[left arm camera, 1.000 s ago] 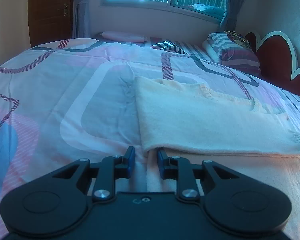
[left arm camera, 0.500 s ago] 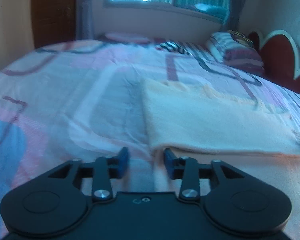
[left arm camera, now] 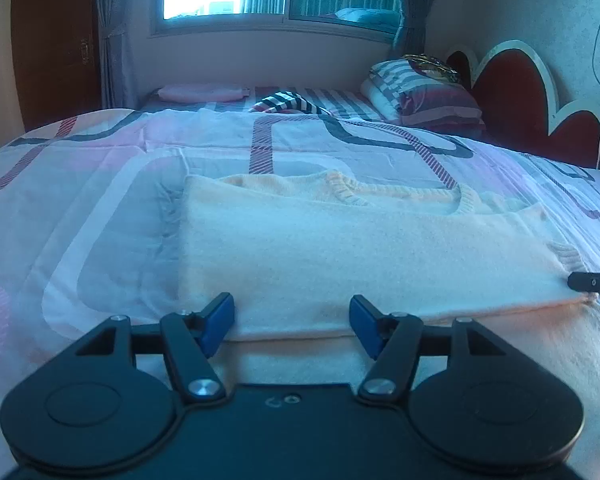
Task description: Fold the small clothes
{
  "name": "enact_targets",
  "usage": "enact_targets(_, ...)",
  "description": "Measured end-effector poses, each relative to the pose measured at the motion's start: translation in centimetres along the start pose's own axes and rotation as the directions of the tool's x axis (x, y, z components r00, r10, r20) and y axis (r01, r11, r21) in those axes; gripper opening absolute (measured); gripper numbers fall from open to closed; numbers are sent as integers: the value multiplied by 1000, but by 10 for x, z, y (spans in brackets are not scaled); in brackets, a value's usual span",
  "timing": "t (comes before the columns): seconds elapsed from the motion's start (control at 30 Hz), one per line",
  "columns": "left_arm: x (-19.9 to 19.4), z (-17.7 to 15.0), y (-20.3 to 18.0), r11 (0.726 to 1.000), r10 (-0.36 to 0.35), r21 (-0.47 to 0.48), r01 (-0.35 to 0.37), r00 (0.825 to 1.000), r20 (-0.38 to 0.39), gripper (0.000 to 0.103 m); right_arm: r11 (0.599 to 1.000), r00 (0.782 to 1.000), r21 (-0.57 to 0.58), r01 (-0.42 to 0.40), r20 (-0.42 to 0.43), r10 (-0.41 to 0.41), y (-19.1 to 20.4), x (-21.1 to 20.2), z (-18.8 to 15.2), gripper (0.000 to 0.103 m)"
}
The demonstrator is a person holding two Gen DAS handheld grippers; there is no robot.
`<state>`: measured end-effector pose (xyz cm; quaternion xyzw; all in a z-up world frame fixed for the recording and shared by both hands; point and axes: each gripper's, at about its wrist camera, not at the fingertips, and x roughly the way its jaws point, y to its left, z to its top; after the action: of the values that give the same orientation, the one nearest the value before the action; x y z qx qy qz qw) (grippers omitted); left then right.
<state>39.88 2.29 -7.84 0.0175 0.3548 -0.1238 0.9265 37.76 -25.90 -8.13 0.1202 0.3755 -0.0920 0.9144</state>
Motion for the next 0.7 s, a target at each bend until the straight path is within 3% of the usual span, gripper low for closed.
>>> enact_targets(0.2, 11, 35, 8, 1000, 0, 2, 0, 999, 34, 67, 999, 999, 18, -38, 36, 37, 1, 3, 26, 7)
enact_targets(0.33, 43, 64, 19, 1000, -9, 14, 8, 999, 45, 68, 1000, 1000, 30, 0, 25, -1, -1, 29, 45, 7)
enact_targets(0.47, 90, 74, 41, 1000, -1, -22, 0, 999, -51, 69, 999, 999, -2, 36, -6, -36, -11, 56, 51, 7)
enact_targets(0.57, 85, 74, 50, 999, -23, -36, 21, 999, -39, 67, 999, 999, -34, 37, -8, -37, -11, 59, 53, 7)
enact_targets(0.63, 69, 74, 48, 1000, 12, -25, -12, 1000, 12, 65, 999, 999, -34, 40, 0, -40, -9, 52, 54, 7)
enact_targets(0.7, 57, 73, 35, 1000, -19, -8, 19, 999, 44, 67, 1000, 999, -18, 8, 32, -7, -1, 43, 55, 7)
